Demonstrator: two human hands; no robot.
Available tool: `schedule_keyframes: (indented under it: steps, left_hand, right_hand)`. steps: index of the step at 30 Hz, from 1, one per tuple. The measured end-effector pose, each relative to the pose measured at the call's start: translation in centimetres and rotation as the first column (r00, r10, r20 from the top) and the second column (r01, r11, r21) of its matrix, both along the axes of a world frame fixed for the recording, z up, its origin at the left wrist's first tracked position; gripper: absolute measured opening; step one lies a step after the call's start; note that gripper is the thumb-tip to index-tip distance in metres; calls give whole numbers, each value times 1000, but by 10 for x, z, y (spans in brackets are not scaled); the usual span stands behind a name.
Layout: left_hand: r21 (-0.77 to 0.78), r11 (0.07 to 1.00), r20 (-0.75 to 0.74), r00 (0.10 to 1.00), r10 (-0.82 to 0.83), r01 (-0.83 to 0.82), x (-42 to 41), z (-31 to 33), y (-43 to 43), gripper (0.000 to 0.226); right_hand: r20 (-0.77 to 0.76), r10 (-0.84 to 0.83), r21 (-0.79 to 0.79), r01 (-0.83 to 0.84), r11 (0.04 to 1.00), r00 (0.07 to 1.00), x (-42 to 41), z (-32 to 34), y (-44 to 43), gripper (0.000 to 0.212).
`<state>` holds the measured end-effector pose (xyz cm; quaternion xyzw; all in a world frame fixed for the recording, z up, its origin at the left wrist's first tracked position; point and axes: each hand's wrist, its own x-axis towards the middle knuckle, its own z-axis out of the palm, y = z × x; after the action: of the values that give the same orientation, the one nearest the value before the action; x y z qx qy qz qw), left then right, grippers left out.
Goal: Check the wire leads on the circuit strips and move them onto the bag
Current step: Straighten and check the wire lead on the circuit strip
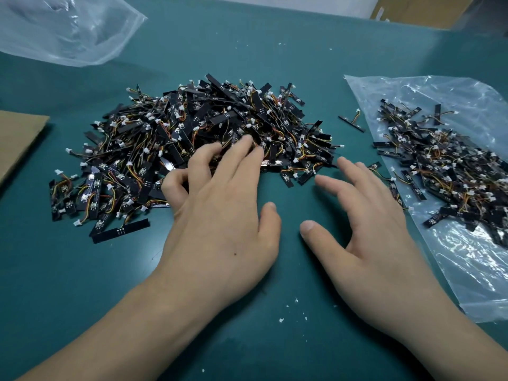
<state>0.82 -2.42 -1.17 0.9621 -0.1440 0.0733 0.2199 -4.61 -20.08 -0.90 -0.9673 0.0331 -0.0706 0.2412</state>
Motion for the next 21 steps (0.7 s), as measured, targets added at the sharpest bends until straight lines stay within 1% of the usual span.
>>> schedule_keyframes:
  steps: [2, 3, 7, 8, 10, 14, 21]
  left_hand:
    - [-1, 1000, -13, 1000, -10, 10, 0, 1, 0, 61]
    - [-1, 1000, -15, 1000, -16, 16, 0, 2, 0, 58]
    - [5, 1000, 27, 1000, -10, 10, -2, 3, 1, 28]
    - [0, 1000, 40, 999, 2, -2, -2, 2, 1, 24]
    - [-22, 1000, 67, 998, 23, -22, -1, 1, 2, 24]
    - [-109, 993, 130, 990, 62, -47, 0, 3, 2, 22]
    - [-317, 947, 247, 960, 134, -51, -4, 15, 4, 6]
  right_hand:
    - [6, 1, 5, -1, 1000, 1000, 0, 0, 0, 63]
    - [6, 5, 9, -5, 1000, 1000, 0, 0, 0, 62]
    - [0, 19, 23, -19, 1000, 1000, -1, 1, 1, 55]
    - [1, 19, 23, -19, 1000, 1000, -1, 1, 1, 54]
    - [4, 23, 19, -23, 1000, 1000, -1, 2, 1, 53]
    - [-3, 32, 25, -32, 999, 999, -1, 2, 0, 52]
    - [4, 34, 37, -34, 999, 999, -1, 2, -1, 49]
